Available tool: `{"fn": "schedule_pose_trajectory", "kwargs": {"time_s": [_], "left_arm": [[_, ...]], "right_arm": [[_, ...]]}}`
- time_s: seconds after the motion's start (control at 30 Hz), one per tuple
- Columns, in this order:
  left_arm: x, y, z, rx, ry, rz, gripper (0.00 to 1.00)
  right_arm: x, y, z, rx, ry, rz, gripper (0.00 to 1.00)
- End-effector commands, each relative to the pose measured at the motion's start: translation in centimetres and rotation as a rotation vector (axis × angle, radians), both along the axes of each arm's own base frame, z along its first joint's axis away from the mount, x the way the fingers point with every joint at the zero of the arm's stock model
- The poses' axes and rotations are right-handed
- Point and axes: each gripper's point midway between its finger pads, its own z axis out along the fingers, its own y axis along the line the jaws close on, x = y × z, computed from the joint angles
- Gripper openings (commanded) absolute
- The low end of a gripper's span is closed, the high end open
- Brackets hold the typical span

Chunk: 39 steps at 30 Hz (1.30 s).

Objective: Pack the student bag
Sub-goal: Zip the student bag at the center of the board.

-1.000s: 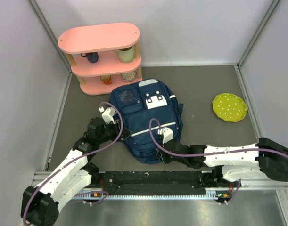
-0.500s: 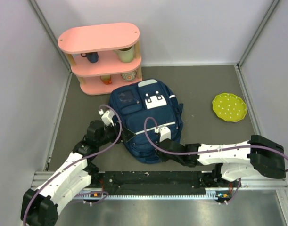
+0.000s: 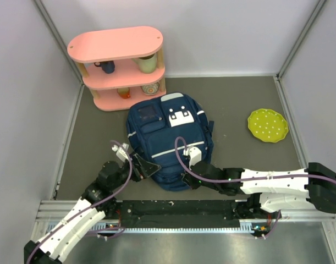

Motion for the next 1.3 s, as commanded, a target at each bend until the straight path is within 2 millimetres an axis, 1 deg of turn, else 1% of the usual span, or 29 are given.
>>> {"fn": "schedule_pose_trajectory", "kwargs": {"time_s": [0.0, 0.03, 0.07, 0.1, 0.13, 0.17, 0.2, 0.23, 0.27, 0.3, 0.33, 0.37, 0.4, 0.43, 0.47, 0.53, 0.57, 0.63, 0.67, 0.77, 0.83, 0.87, 0.9, 0.93, 1.07, 1.13, 1.2, 1.23, 1.27], "left_arm": [[0.6, -1.2, 2.6, -0.123, -0.026, 0.079, 0.90], [0.5, -1.6, 2.6, -0.120, -0.025, 0.076, 0.90], [0.5, -1.9, 1.9, -0.100, 0.001, 0.078, 0.89], [0.3, -2.5, 2.5, -0.106, -0.011, 0.068, 0.89], [0.5, -2.7, 2.2, -0.098, -0.001, 0.084, 0.87], [0.5, -3.0, 1.3, -0.072, 0.025, 0.084, 0.81], [0.4, -3.3, 1.2, -0.069, 0.025, 0.077, 0.77], [0.8, -3.4, 1.4, -0.080, 0.019, 0.099, 0.69], [1.0, -3.5, 0.9, -0.065, 0.027, 0.104, 0.51], [1.2, -3.5, 1.2, -0.064, 0.019, 0.110, 0.41], [1.6, -3.2, 0.7, -0.028, 0.015, 0.129, 0.33], [1.8, -3.0, 0.7, -0.007, 0.012, 0.141, 0.14], [2.1, -2.8, 1.3, 0.010, 0.000, 0.156, 0.05], [2.0, -2.1, 0.6, 0.075, -0.004, 0.161, 0.00], [2.5, -1.2, 0.4, 0.116, -0.009, 0.209, 0.00], [3.1, -0.1, 2.1, 0.141, -0.065, 0.250, 0.00], [3.1, 1.1, 1.2, 0.204, -0.057, 0.281, 0.00], [3.1, 2.3, 2.3, 0.232, -0.095, 0.307, 0.00], [3.1, 3.3, 2.1, 0.272, -0.090, 0.332, 0.00], [3.2, 4.1, 2.7, 0.307, -0.135, 0.323, 0.00], [2.9, 3.7, 2.1, 0.360, -0.137, 0.246, 0.00], [3.4, 4.0, 2.6, 0.368, -0.142, 0.247, 0.00], [3.0, 3.3, 2.5, 0.365, -0.137, 0.185, 0.00], [3.2, 3.2, 2.0, 0.395, -0.141, 0.153, 0.00], [4.3, 3.5, 2.2, 0.415, -0.163, 0.130, 0.00], [4.4, 3.5, 1.9, 0.454, -0.163, 0.088, 0.00], [4.8, 3.3, 2.3, 0.490, -0.188, 0.053, 0.00], [5.1, 3.3, 1.4, 0.522, -0.158, 0.033, 0.00], [5.5, 3.1, 1.9, 0.527, -0.170, 0.018, 0.00]], "right_arm": [[-0.4, 1.3, 2.1, 0.074, -0.018, 0.062, 0.00], [-0.5, 1.5, 2.3, 0.085, -0.015, 0.071, 0.00], [-0.6, 1.6, 2.2, 0.088, -0.010, 0.077, 0.00], [-0.9, 1.8, 2.3, 0.097, 0.000, 0.094, 0.00], [-1.1, 2.0, 2.3, 0.107, 0.006, 0.103, 0.00], [-1.3, 2.0, 2.2, 0.106, 0.013, 0.112, 0.00], [-1.6, 2.1, 2.1, 0.108, 0.023, 0.125, 0.00], [-1.7, 2.1, 2.0, 0.107, 0.029, 0.129, 0.00], [-1.8, 2.2, 2.0, 0.107, 0.030, 0.133, 0.00], [-1.7, 2.3, 2.1, 0.107, 0.023, 0.131, 0.00], [-1.6, 2.1, 2.1, 0.097, 0.020, 0.123, 0.00], [-1.2, 1.3, 1.6, 0.058, 0.013, 0.094, 0.00], [-1.0, 0.8, 1.3, 0.034, 0.009, 0.077, 0.00], [-0.7, 0.3, 1.1, 0.014, 0.000, 0.055, 0.00], [0.0, -1.2, 0.3, -0.053, -0.010, 0.001, 0.00], [0.7, -2.4, -0.3, -0.103, -0.013, -0.039, 0.00], [1.0, -3.0, -0.7, -0.125, -0.014, -0.062, 0.00], [1.3, -4.1, -1.3, -0.152, -0.007, -0.086, 0.00], [1.4, -4.3, -1.5, -0.153, -0.003, -0.097, 0.00], [1.9, -5.1, -1.9, -0.167, 0.000, -0.125, 0.00], [2.3, -5.7, -2.2, -0.183, -0.004, -0.147, 0.00], [2.8, -6.1, -2.3, -0.192, -0.007, -0.171, 0.00], [3.2, -6.4, -2.3, -0.192, -0.008, -0.186, 0.00], [3.4, -6.7, -2.4, -0.199, -0.008, -0.196, 0.00], [5.2, -8.4, -1.8, -0.204, -0.033, -0.284, 0.00], [5.5, -9.2, -1.9, -0.207, -0.035, -0.311, 0.00], [5.7, -10.0, -2.3, -0.210, -0.038, -0.343, 0.00], [5.7, -10.1, -2.5, -0.212, -0.038, -0.351, 0.00], [5.5, -10.0, -2.8, -0.201, -0.027, -0.355, 0.00]]}}
